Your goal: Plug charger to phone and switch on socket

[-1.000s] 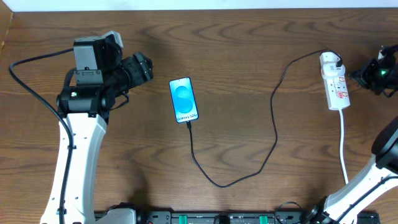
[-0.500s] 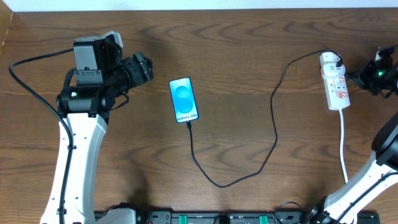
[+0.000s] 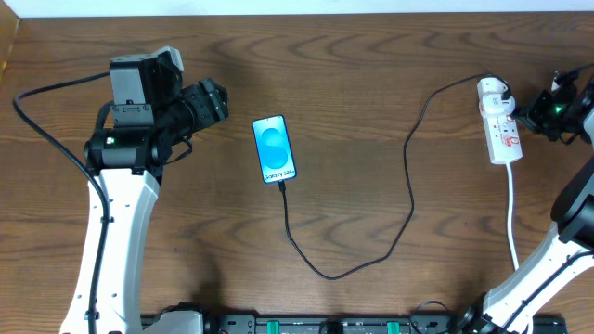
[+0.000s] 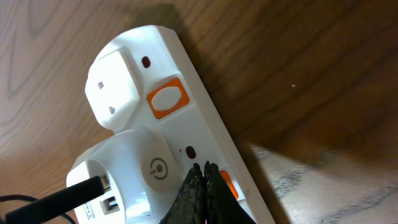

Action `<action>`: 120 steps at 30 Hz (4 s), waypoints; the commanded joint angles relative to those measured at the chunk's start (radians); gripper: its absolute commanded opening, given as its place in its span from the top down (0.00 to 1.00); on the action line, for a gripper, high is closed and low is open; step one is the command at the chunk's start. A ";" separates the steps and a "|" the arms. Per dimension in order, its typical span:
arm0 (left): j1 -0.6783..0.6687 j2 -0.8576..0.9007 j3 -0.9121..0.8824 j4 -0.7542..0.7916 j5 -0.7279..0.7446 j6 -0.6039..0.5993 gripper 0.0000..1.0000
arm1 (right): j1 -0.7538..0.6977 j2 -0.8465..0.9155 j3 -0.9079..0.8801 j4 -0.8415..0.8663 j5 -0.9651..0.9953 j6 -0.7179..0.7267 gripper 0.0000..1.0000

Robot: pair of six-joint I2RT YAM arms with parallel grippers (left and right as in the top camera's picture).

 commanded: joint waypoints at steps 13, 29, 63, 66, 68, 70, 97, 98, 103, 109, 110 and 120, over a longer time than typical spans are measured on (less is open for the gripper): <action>0.003 -0.007 0.025 -0.002 -0.006 0.010 0.23 | 0.011 0.007 -0.076 0.038 0.024 -0.010 0.99; 0.003 -0.007 0.025 -0.002 -0.006 0.010 0.23 | 0.040 0.007 -0.082 -0.008 0.019 -0.010 0.99; 0.003 -0.007 0.025 -0.002 -0.006 0.010 0.23 | 0.123 0.007 -0.082 -0.069 0.155 -0.105 0.99; 0.003 -0.007 0.025 -0.002 -0.006 0.010 0.23 | 0.122 0.007 -0.082 -0.069 0.169 -0.107 0.99; 0.003 -0.007 0.025 -0.002 -0.006 0.010 0.23 | 0.116 0.007 -0.082 -0.058 0.182 -0.106 0.99; 0.003 -0.007 0.025 -0.002 -0.006 0.010 0.23 | 0.104 0.006 -0.081 -0.043 0.200 -0.084 0.99; 0.003 -0.007 0.025 -0.002 -0.006 0.010 0.22 | 0.175 -0.679 0.076 -0.323 0.115 -0.164 0.90; 0.003 -0.007 0.025 -0.003 -0.006 0.010 0.22 | 0.229 -0.710 0.076 -0.348 0.165 -0.164 0.89; 0.003 -0.007 0.025 -0.003 -0.007 0.010 0.23 | 0.460 -0.800 0.076 -0.435 0.316 -0.150 0.80; 0.003 -0.007 0.025 -0.003 -0.007 0.010 0.22 | 0.589 -0.828 0.076 -0.483 0.319 -0.145 0.01; 0.003 -0.007 0.025 -0.002 -0.006 0.010 0.22 | 0.600 -0.827 0.076 -0.494 0.319 -0.145 0.01; 0.003 -0.007 0.025 -0.002 -0.006 0.010 0.22 | 0.623 -0.827 0.075 -0.545 0.325 -0.152 0.01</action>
